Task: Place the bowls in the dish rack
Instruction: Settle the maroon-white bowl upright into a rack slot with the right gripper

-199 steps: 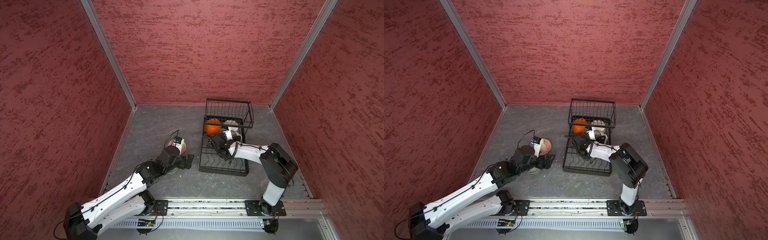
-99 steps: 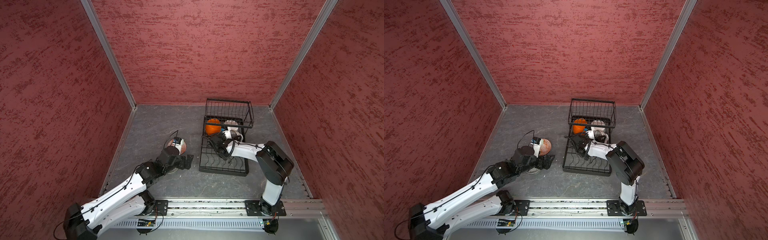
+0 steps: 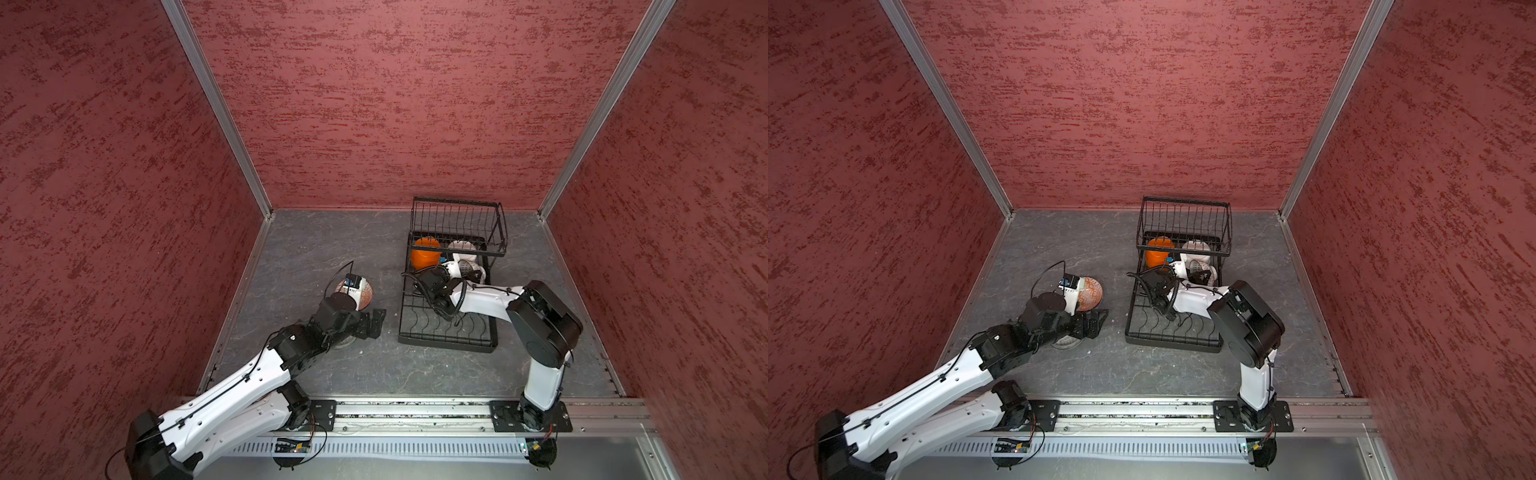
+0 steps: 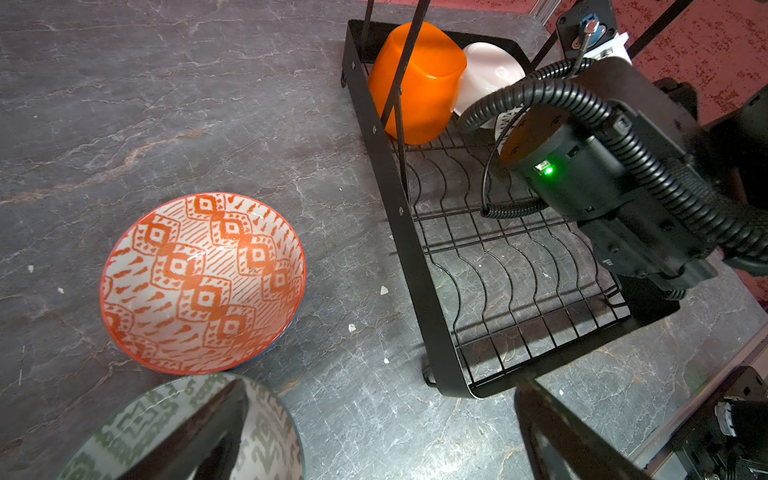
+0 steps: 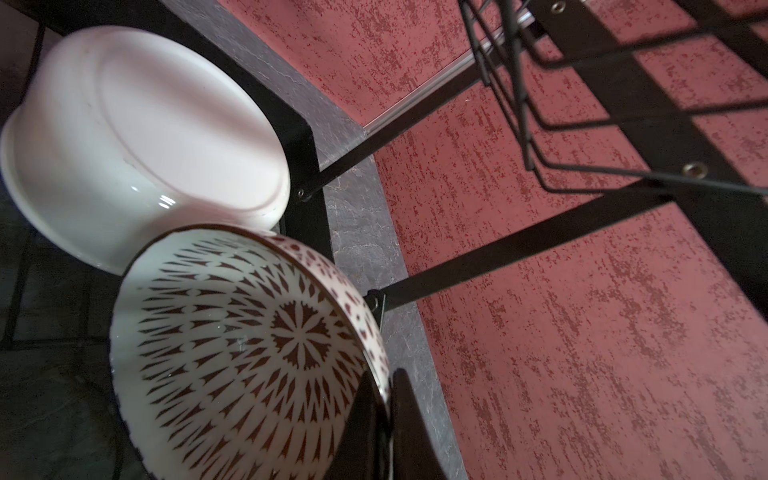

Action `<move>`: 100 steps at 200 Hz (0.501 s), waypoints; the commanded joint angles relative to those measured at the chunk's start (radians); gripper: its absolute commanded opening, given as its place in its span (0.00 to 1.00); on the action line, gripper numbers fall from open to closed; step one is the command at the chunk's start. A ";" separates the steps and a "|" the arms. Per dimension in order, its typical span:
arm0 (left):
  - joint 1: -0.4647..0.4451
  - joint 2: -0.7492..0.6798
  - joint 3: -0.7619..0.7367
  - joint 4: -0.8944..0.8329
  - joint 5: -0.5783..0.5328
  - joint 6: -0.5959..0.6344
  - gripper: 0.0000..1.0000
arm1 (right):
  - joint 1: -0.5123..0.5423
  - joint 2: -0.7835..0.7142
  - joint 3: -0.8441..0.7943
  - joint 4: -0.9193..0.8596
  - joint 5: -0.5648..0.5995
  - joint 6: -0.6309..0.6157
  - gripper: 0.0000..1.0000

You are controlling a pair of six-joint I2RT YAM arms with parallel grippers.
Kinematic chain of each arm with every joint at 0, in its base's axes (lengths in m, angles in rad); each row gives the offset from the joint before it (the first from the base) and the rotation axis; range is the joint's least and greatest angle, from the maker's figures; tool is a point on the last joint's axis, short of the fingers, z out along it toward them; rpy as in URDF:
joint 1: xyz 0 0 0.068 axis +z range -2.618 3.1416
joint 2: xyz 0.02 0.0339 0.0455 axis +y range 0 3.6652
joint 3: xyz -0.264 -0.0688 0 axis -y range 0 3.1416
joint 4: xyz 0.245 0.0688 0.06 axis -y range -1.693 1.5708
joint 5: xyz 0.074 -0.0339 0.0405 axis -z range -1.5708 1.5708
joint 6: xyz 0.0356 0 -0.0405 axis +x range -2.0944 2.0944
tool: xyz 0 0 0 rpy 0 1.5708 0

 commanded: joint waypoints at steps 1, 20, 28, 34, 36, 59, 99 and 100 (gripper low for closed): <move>0.007 -0.009 -0.008 0.005 0.002 0.013 1.00 | 0.006 0.010 0.005 0.066 -0.027 -0.032 0.00; 0.007 -0.009 -0.007 0.006 0.000 0.013 1.00 | 0.013 0.026 0.014 0.076 -0.028 -0.052 0.00; 0.007 -0.011 -0.008 0.005 0.001 0.013 1.00 | 0.014 0.040 0.022 0.062 -0.023 -0.045 0.00; 0.007 -0.010 -0.007 0.006 0.001 0.014 1.00 | 0.016 0.049 0.032 0.040 -0.022 -0.027 0.00; 0.008 -0.011 -0.007 0.004 0.001 0.013 1.00 | 0.015 0.053 0.035 0.033 -0.022 -0.022 0.00; 0.008 -0.018 -0.010 0.000 0.000 0.013 1.00 | 0.021 0.072 0.042 0.005 -0.021 0.006 0.00; 0.013 -0.027 -0.011 -0.006 -0.004 0.020 1.00 | 0.031 0.081 0.043 -0.070 -0.020 0.080 0.00; 0.014 -0.028 -0.010 -0.006 -0.004 0.019 1.00 | 0.031 0.082 0.043 -0.074 -0.021 0.083 0.00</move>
